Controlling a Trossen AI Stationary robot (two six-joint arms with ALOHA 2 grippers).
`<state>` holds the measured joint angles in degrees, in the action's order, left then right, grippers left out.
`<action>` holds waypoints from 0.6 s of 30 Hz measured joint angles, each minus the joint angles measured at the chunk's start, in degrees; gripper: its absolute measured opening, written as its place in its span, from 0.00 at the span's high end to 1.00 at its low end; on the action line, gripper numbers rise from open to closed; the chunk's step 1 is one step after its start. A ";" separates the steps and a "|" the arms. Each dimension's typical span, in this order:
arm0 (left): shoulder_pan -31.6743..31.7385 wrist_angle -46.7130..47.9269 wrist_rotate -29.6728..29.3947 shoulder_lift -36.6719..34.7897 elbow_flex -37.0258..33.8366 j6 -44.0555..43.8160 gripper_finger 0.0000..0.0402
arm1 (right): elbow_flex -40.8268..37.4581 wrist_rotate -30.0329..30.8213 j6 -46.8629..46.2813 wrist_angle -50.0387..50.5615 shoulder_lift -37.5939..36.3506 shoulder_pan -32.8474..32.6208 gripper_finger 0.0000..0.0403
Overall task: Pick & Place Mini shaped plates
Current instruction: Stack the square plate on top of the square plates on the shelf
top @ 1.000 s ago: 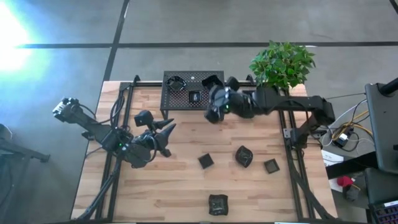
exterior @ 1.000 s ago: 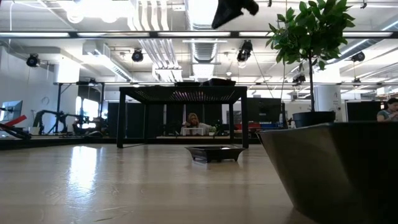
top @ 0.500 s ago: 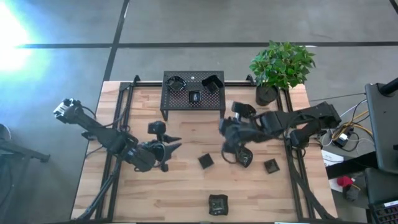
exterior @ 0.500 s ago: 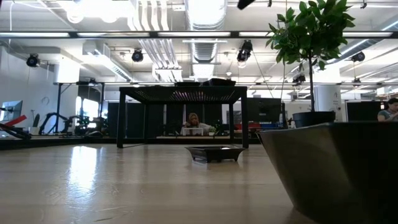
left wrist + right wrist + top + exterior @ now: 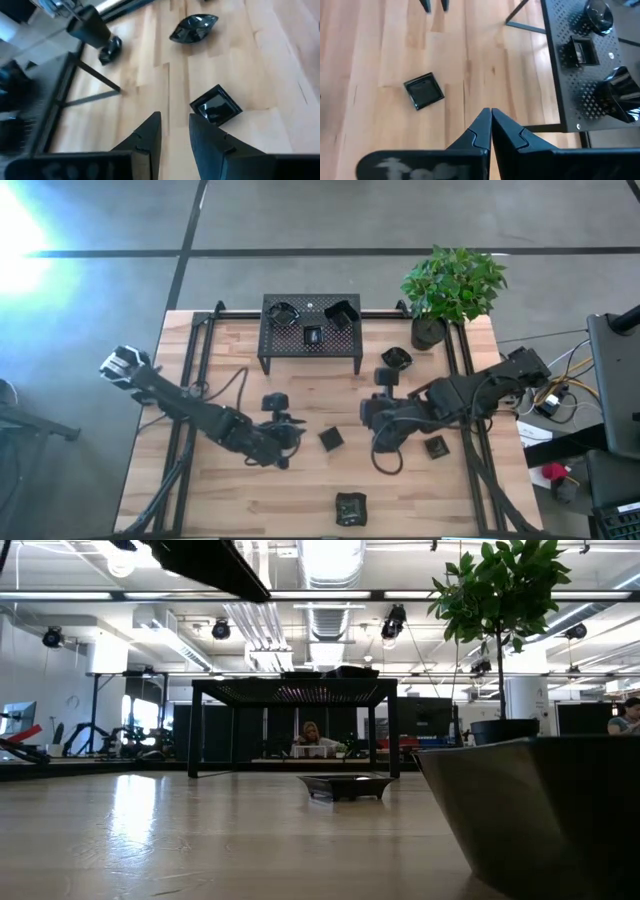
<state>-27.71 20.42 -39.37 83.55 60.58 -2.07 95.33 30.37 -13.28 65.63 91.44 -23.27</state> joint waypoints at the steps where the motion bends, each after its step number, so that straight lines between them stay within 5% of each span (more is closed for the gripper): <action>1: 0.36 -0.73 0.48 1.07 0.00 -0.53 0.76 | 0.01 -0.06 -0.02 0.01 0.00 -0.26 0.98; 18: 7.13 -13.11 9.74 16.84 -0.07 -14.72 0.76 | 0.01 -0.46 0.42 0.15 -0.20 -1.13 0.98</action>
<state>-20.58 7.31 -29.63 100.40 60.51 -16.78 95.34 29.91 -12.86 65.78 91.24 -24.40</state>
